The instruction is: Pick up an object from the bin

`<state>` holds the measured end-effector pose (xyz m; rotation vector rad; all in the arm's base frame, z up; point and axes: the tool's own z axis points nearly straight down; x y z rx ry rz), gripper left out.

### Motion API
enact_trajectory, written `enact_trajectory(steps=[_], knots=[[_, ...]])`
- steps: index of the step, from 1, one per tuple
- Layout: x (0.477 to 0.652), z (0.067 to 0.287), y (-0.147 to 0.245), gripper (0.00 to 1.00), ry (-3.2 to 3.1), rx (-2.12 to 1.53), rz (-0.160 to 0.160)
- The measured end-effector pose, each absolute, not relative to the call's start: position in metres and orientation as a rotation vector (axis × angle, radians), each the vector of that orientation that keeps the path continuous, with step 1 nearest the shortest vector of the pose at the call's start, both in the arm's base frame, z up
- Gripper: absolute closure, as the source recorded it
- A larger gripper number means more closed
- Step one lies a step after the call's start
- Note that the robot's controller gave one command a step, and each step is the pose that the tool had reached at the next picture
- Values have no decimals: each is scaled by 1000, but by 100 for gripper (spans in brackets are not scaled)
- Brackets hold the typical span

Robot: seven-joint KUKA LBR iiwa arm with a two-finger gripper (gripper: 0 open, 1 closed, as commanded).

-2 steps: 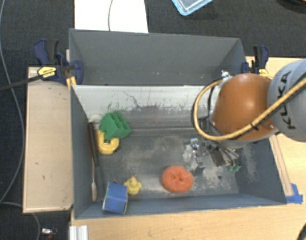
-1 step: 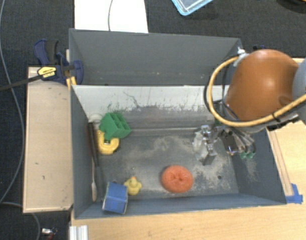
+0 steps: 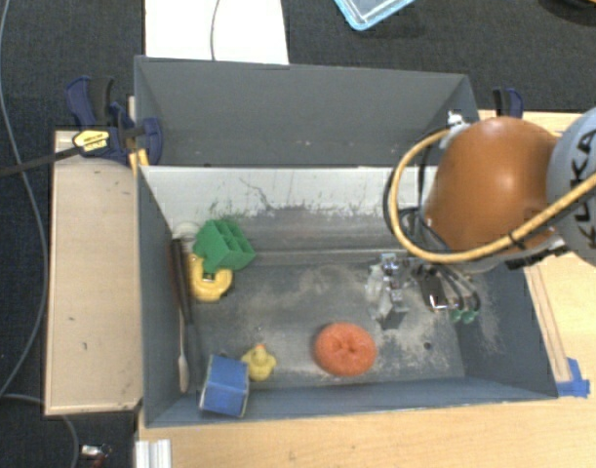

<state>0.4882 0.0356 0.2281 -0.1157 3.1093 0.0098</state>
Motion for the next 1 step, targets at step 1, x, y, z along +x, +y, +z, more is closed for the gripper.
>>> enact_trajectory(steps=[1], knots=[[478,195,73,100,3106,-215,8]])
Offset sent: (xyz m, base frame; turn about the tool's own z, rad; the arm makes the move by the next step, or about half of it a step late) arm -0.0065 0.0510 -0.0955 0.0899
